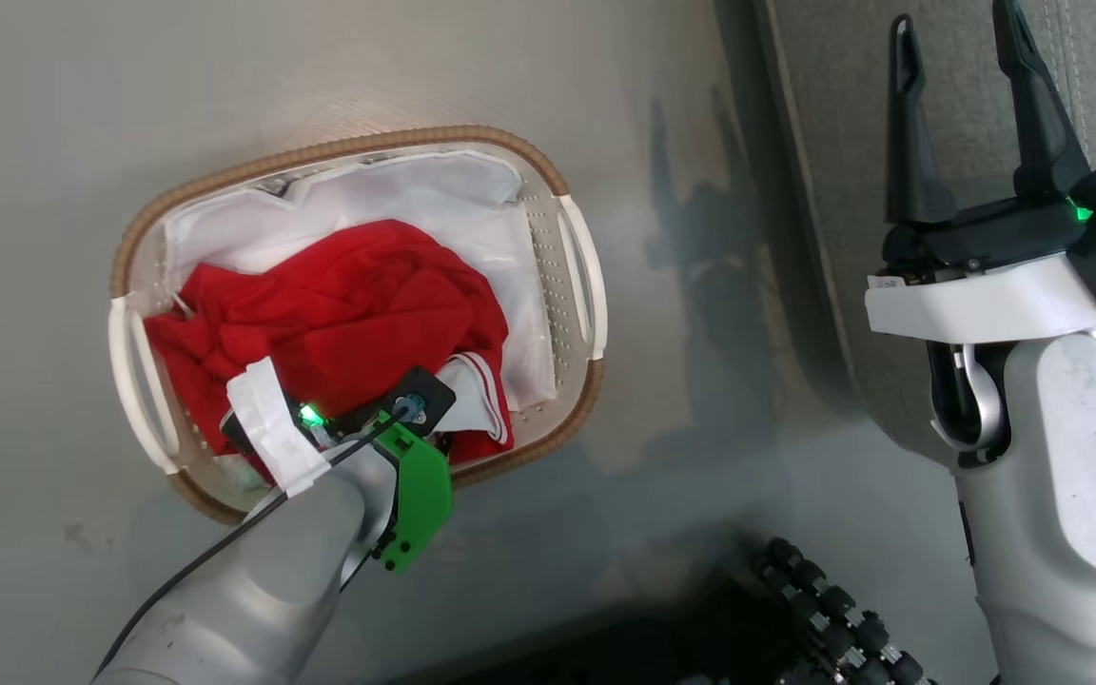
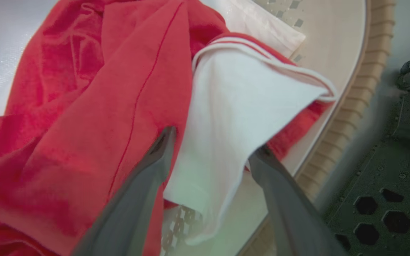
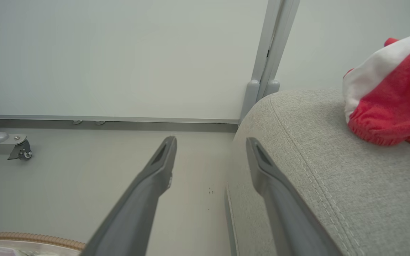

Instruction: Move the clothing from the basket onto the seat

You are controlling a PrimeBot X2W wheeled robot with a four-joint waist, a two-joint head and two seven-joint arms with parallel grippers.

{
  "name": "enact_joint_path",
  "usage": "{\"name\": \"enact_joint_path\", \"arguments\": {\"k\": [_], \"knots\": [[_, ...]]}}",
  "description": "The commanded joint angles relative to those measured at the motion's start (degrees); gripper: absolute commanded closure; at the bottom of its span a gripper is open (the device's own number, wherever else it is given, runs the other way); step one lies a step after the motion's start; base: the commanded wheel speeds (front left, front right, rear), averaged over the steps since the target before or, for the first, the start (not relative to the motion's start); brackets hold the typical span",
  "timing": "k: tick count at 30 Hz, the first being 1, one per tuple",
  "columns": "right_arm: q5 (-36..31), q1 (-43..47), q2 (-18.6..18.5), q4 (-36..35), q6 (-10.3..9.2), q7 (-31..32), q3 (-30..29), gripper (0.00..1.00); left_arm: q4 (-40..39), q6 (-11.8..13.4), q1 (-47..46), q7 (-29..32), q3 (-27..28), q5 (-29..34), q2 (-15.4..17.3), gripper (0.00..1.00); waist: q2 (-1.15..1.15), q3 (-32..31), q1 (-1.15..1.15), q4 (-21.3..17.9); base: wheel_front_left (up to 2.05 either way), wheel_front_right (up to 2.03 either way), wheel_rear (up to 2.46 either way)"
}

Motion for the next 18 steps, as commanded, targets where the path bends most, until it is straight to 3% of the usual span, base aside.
{"name": "enact_joint_path", "arguments": {"k": [1, 2, 4, 5, 6, 7, 18], "knots": [[0.32, -0.66, -0.12, -0.33, -0.08, -0.13, -0.02, 0.0, 0.6, -0.08, -1.28, -0.28, -0.26, -0.53, -0.17, 0.0, 0.0, 1.6, -0.01, -1.55, 0.0, 0.0, 0.0], [0.47, -0.54, -0.12, -0.36, -0.08, -0.13, 0.01, 0.0, 1.12, -0.08, -1.54, -0.54, -0.13, -0.7, -0.31, 0.04, 0.0, 1.71, -0.01, -1.62, 0.0, 0.0, 0.0], [0.7, -0.41, -0.12, -0.31, -0.08, -0.12, 0.09, 0.0, 2.03, -0.09, -2.02, -1.22, -0.06, -1.01, -0.67, 0.52, 0.0, 1.9, -0.01, -1.74, 0.0, 0.0, 0.0], [0.72, -0.4, -0.12, -0.25, -0.08, -0.13, 0.1, 0.0, 2.17, -0.09, -2.21, -1.84, 0.0, -1.11, -0.93, 0.64, 0.0, 1.93, -0.01, -1.75, 0.0, 0.0, 0.0], [0.77, -0.4, -0.13, -0.13, -0.08, -0.12, 0.08, 0.0, 2.39, -0.09, -2.5, -2.7, 0.09, -1.34, -1.21, 0.87, 0.0, 1.9, -0.01, -1.72, 0.0, 0.0, 0.0], [0.77, -0.4, -0.13, -0.02, -0.08, -0.13, 0.06, 0.0, 2.55, -0.09, -2.69, -3.43, 0.1, -1.37, -1.39, 1.0, 0.0, 1.84, -0.01, -1.67, 0.0, 0.0, 0.0], [-0.96, 0.44, -0.14, 2.29, -0.08, -0.12, -0.68, 0.0, 2.9, -0.05, -3.57, -12.23, 1.19, -3.33, -3.19, 1.0, 0.0, -2.73, -0.01, 1.23, 0.0, 0.0, 0.0]]}}
